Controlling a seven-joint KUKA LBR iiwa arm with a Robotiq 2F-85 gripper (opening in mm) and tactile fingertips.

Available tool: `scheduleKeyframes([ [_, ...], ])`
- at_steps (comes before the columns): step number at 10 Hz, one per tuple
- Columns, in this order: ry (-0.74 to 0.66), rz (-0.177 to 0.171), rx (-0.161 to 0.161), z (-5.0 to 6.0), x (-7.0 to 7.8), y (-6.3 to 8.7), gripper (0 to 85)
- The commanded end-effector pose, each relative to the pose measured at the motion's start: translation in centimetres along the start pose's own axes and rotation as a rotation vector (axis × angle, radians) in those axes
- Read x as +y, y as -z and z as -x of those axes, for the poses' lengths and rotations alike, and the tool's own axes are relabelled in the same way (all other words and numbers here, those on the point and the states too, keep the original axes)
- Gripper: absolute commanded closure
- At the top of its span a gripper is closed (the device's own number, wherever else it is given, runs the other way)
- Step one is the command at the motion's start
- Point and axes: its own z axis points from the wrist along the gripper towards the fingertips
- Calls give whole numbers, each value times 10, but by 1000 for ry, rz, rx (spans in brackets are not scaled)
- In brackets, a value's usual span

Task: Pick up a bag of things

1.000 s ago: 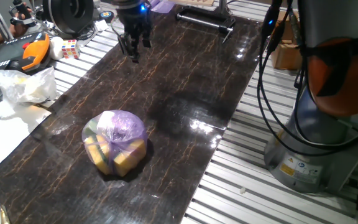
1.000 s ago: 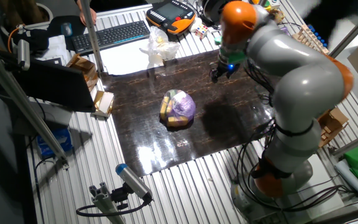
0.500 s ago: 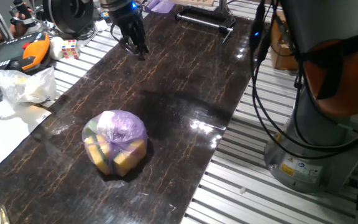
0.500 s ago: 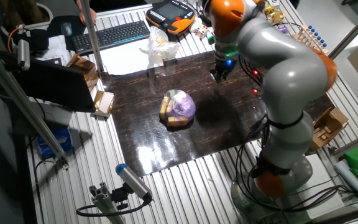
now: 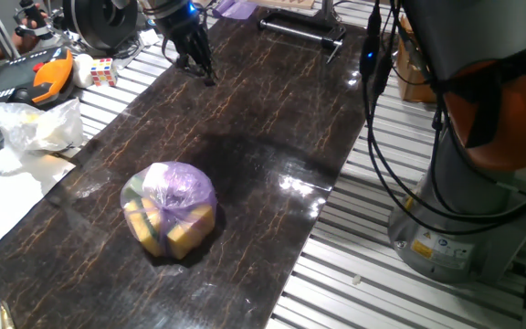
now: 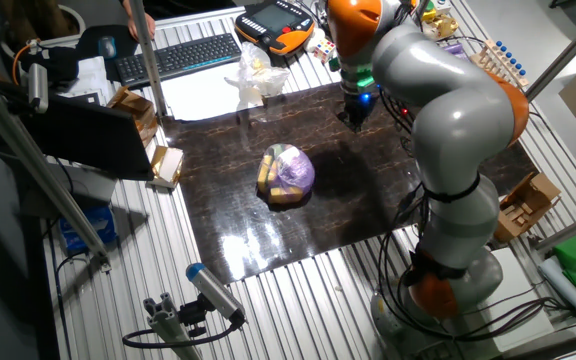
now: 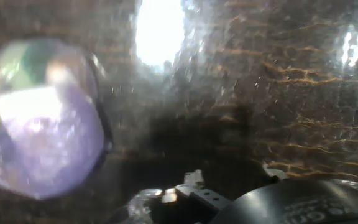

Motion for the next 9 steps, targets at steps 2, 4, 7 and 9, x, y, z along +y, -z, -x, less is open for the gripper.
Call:
scheduleKeyframes([
  [2, -59, 98, 11, 0, 0, 0, 843],
  [4, -80, 111, 41, 0, 0, 0, 843],
  [7, -81, 201, 36, 0, 0, 0, 843],
  [9, -147, 196, 45, 0, 0, 0, 843],
])
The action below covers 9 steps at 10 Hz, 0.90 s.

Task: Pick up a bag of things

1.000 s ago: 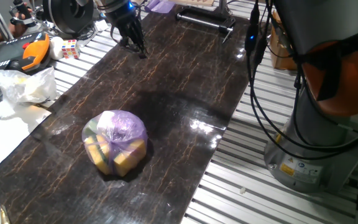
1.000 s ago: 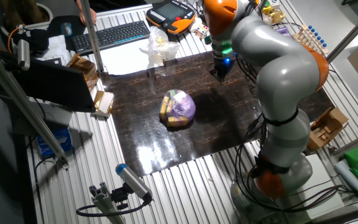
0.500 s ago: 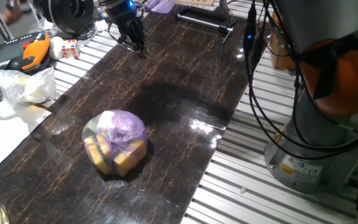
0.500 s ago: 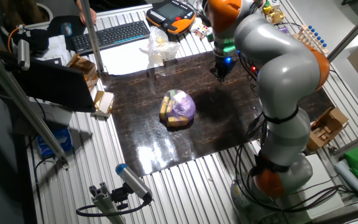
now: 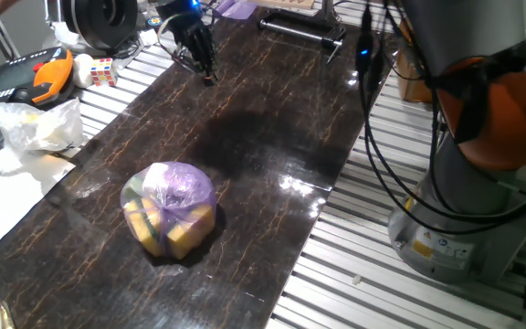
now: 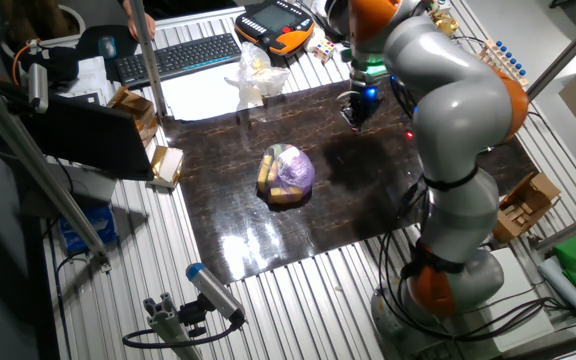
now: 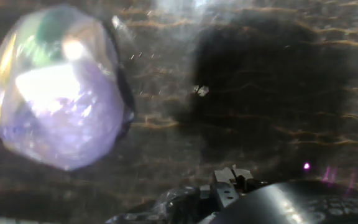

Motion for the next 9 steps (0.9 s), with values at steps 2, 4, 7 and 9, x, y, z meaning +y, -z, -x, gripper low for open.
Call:
scheduleKeyframes([
  [2, -71, 100, 12, 5, 15, -6, 733],
  [4, -155, 91, -46, 19, 68, -21, 493],
  [7, -310, 131, -48, 31, 142, -32, 223],
  [9, -391, 140, -79, 34, 177, -44, 110],
])
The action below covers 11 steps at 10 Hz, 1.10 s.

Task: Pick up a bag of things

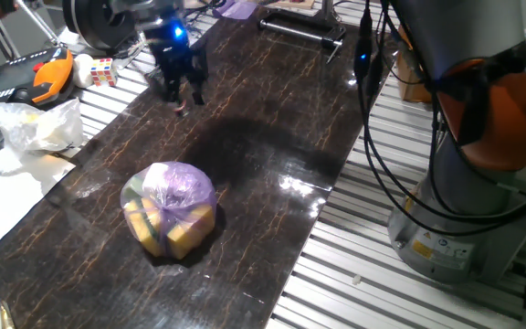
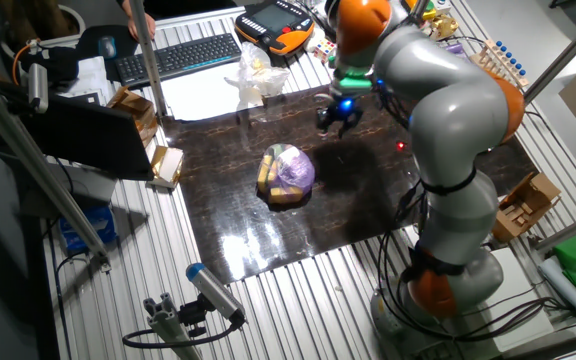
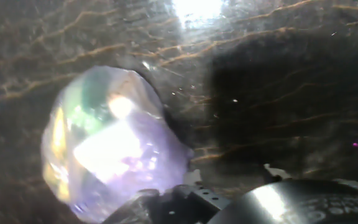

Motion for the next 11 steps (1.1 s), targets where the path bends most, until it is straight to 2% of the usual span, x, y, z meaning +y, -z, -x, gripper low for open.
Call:
scheduleKeyframes([
  [1, -120, 42, -17, -23, 102, -23, 80],
  [4, -135, 99, -27, -27, 112, -53, 7],
  [7, -153, 133, -26, -32, 114, -62, 0],
  [9, -158, 143, -42, -31, 115, -71, 0],
  [11, -146, 144, -82, -29, 116, -86, 0],
])
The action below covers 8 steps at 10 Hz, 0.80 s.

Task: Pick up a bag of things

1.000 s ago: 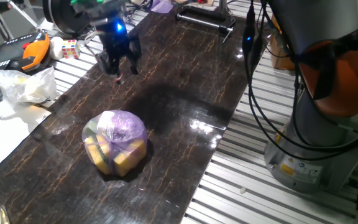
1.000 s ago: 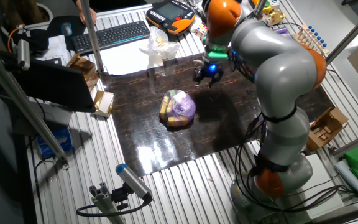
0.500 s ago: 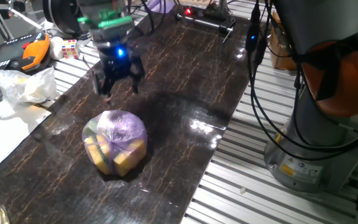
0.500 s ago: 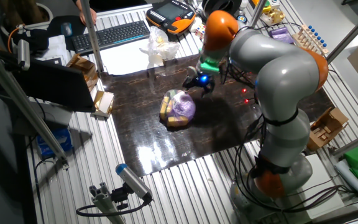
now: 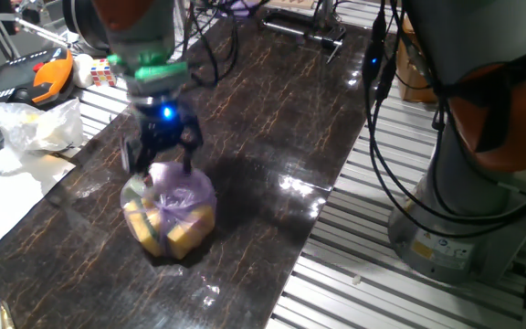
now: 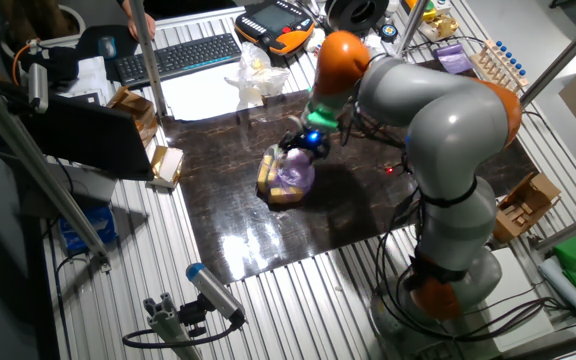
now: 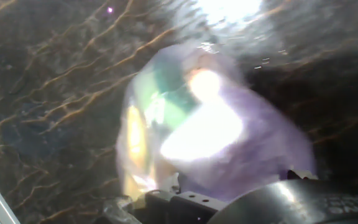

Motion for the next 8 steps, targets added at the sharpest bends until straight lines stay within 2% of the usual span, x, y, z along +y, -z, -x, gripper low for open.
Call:
scheduleKeyframes([
  [1, 13, 2, -13, -3, 15, -11, 0],
  [3, 44, 9, -60, 3, 14, -19, 0],
  [4, 72, -3, -69, 4, 14, -19, 33],
  [5, 106, -9, -78, 4, 14, -20, 267],
  [7, 170, -7, -92, 6, 12, -23, 680],
  [8, 206, 6, -120, 7, 12, -24, 843],
])
